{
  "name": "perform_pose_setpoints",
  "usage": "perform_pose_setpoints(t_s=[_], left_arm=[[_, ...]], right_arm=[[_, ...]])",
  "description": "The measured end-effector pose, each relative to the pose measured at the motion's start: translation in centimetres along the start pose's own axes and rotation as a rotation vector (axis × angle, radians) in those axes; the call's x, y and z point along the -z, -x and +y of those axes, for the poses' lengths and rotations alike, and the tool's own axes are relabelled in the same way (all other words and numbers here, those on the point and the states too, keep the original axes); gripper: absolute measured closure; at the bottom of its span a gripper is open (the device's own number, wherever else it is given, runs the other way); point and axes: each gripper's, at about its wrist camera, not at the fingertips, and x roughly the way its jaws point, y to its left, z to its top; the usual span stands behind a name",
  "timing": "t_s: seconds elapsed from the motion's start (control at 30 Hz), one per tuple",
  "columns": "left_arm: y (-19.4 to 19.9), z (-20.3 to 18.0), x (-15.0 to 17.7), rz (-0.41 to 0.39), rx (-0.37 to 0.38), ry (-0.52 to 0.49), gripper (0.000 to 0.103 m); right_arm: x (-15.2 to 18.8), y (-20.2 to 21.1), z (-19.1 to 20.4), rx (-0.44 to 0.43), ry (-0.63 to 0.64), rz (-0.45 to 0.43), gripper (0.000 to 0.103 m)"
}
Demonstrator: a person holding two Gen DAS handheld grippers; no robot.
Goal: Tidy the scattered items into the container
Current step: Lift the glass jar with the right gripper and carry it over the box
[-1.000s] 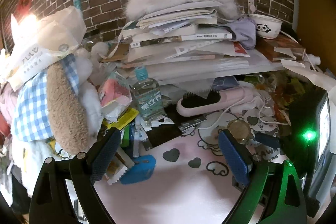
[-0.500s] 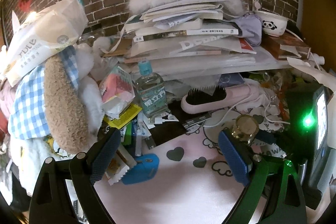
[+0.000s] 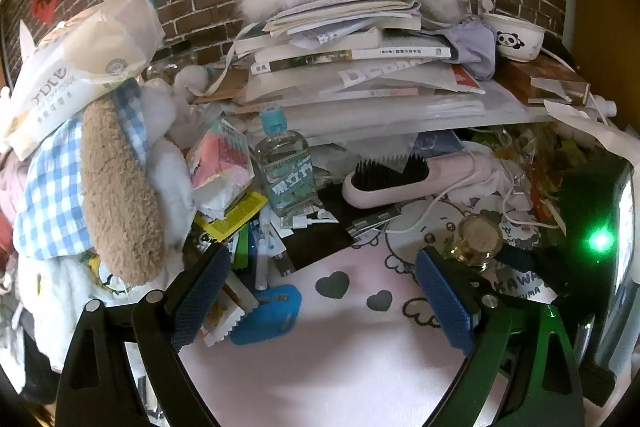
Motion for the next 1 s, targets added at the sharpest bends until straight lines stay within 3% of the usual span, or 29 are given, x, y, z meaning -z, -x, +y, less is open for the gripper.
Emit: perform_pose_setpoints(t_s=[0.37,0.73,1.0], left_arm=[[2.4,0.6,-0.2,-0.037,-0.016,0.025,0.010],[5.6,1.8,-0.2,-0.081,-0.035,0.054,0.010],[7.3,0.2,-0.8,-0.118,0.015,0.039,0.010]], right_arm=[[0.0,3.8,1.0,0.158,0.098,-0.105,0.059],[-0.7,8.1,2.9,0.218,0.180,-0.209,0.059],[-1.1,11.5,1.1,0.288,0.168,-0.277,0.059]])
